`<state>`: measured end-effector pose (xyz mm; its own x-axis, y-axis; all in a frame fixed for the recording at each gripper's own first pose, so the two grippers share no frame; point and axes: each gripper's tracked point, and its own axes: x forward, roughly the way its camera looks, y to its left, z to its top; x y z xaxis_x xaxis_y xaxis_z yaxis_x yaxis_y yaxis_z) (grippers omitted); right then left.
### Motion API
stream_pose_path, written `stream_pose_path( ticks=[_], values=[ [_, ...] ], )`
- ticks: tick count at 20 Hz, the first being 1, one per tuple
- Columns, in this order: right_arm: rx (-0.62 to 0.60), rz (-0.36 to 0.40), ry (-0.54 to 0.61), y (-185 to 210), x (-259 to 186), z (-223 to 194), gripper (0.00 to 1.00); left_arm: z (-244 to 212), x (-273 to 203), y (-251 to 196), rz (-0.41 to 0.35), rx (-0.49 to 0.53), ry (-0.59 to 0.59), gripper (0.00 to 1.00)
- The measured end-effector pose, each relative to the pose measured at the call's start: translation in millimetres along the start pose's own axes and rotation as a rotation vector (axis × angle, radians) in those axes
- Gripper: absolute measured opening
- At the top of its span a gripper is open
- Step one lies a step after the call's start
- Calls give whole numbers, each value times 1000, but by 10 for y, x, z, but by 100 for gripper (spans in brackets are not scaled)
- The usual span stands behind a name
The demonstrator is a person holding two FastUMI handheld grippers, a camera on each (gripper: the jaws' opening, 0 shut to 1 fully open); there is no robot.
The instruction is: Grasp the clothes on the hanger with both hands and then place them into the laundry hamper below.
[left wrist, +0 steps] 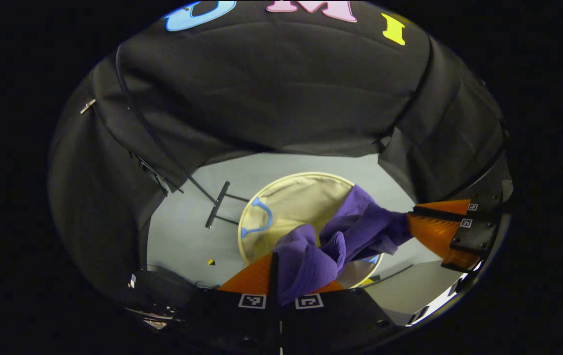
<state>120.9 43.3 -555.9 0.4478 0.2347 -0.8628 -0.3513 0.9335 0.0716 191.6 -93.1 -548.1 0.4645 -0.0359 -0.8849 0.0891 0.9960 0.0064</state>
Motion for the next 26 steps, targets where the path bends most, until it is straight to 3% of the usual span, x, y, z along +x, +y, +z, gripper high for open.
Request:
stream_pose_path(
  ticks=[3,5,8,11,16,26],
  values=[
    [8,-18,14,-52,104,-44,11,-20,20,8,-44,-47,16,7],
    [47,-17,15,-84,143,-34,13,55,7,-9,-60,-93,4,14],
    [65,-51,-7,-148,100,65,98,84,14,118,-30,-109,16,95],
    [58,-65,-11,-185,34,89,97,73,-6,110,-35,-105,20,96],
    [88,-90,-105,-182,-364,311,98,245,-385,88,-61,-93,-80,96],
    [116,-169,-386,-193,-1655,1041,97,733,-1785,291,-73,-129,-377,95]
  ],
)
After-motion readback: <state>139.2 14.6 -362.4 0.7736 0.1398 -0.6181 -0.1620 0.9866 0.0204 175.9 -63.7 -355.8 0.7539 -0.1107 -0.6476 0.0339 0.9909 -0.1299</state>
